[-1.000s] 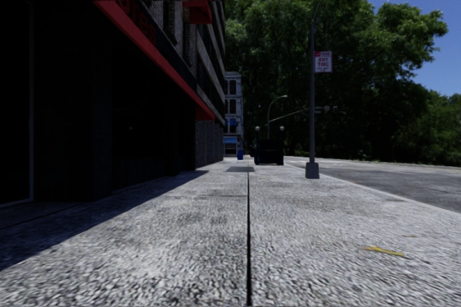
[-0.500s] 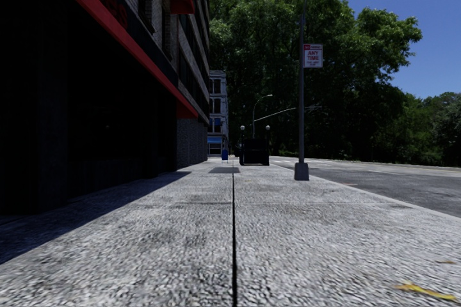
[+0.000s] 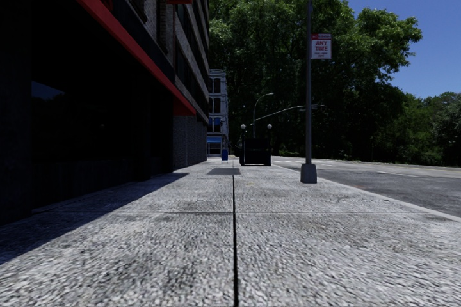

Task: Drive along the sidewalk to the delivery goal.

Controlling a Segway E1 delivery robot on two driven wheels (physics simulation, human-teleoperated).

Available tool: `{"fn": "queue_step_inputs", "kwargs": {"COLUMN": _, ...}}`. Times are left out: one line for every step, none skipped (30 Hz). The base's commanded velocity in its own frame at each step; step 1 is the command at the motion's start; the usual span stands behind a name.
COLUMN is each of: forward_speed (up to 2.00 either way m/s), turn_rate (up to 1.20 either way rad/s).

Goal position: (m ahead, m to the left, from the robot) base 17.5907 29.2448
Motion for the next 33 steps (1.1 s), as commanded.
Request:
{"fn": "queue_step_inputs", "kwargs": {"forward_speed": 1.32, "turn_rate": 0.00}}
{"fn": "queue_step_inputs", "kwargs": {"forward_speed": 1.32, "turn_rate": 0.00}}
{"fn": "queue_step_inputs", "kwargs": {"forward_speed": 1.32, "turn_rate": 0.00}}
{"fn": "queue_step_inputs", "kwargs": {"forward_speed": 1.32, "turn_rate": 0.00}}
{"fn": "queue_step_inputs", "kwargs": {"forward_speed": 1.32, "turn_rate": 0.00}}
{"fn": "queue_step_inputs", "kwargs": {"forward_speed": 1.32, "turn_rate": 0.00}}
{"fn": "queue_step_inputs", "kwargs": {"forward_speed": 1.32, "turn_rate": 0.00}}
{"fn": "queue_step_inputs", "kwargs": {"forward_speed": 1.32, "turn_rate": 0.00}}
{"fn": "queue_step_inputs", "kwargs": {"forward_speed": 1.32, "turn_rate": 0.00}}
{"fn": "queue_step_inputs", "kwargs": {"forward_speed": 1.32, "turn_rate": 0.00}}
{"fn": "queue_step_inputs", "kwargs": {"forward_speed": 1.32, "turn_rate": 0.00}}
{"fn": "queue_step_inputs", "kwargs": {"forward_speed": 1.32, "turn_rate": 0.00}}
{"fn": "queue_step_inputs", "kwargs": {"forward_speed": 1.32, "turn_rate": 0.00}}
{"fn": "queue_step_inputs", "kwargs": {"forward_speed": 1.32, "turn_rate": 0.00}}
{"fn": "queue_step_inputs", "kwargs": {"forward_speed": 1.32, "turn_rate": 0.00}}
{"fn": "queue_step_inputs", "kwargs": {"forward_speed": 1.32, "turn_rate": 0.00}}
{"fn": "queue_step_inputs", "kwargs": {"forward_speed": 1.32, "turn_rate": 0.00}}
{"fn": "queue_step_inputs", "kwargs": {"forward_speed": 1.33, "turn_rate": 0.00}}
{"fn": "queue_step_inputs", "kwargs": {"forward_speed": 1.35, "turn_rate": 0.00}}
{"fn": "queue_step_inputs", "kwargs": {"forward_speed": 1.42, "turn_rate": 0.00}}
{"fn": "queue_step_inputs", "kwargs": {"forward_speed": 1.48, "turn_rate": 0.00}}
{"fn": "queue_step_inputs", "kwargs": {"forward_speed": 1.50, "turn_rate": 0.00}}
{"fn": "queue_step_inputs", "kwargs": {"forward_speed": 1.50, "turn_rate": 0.00}}
{"fn": "queue_step_inputs", "kwargs": {"forward_speed": 1.50, "turn_rate": 0.00}}
{"fn": "queue_step_inputs", "kwargs": {"forward_speed": 1.52, "turn_rate": 0.00}}
{"fn": "queue_step_inputs", "kwargs": {"forward_speed": 1.53, "turn_rate": 0.00}}
{"fn": "queue_step_inputs", "kwargs": {"forward_speed": 1.55, "turn_rate": 0.00}}
{"fn": "queue_step_inputs", "kwargs": {"forward_speed": 1.58, "turn_rate": 0.00}}
{"fn": "queue_step_inputs", "kwargs": {"forward_speed": 1.60, "turn_rate": 0.00}}
{"fn": "queue_step_inputs", "kwargs": {"forward_speed": 1.60, "turn_rate": 0.00}}
{"fn": "queue_step_inputs", "kwargs": {"forward_speed": 1.61, "turn_rate": 0.00}}
{"fn": "queue_step_inputs", "kwargs": {"forward_speed": 1.61, "turn_rate": 0.00}}
{"fn": "queue_step_inputs", "kwargs": {"forward_speed": 1.61, "turn_rate": 0.00}}
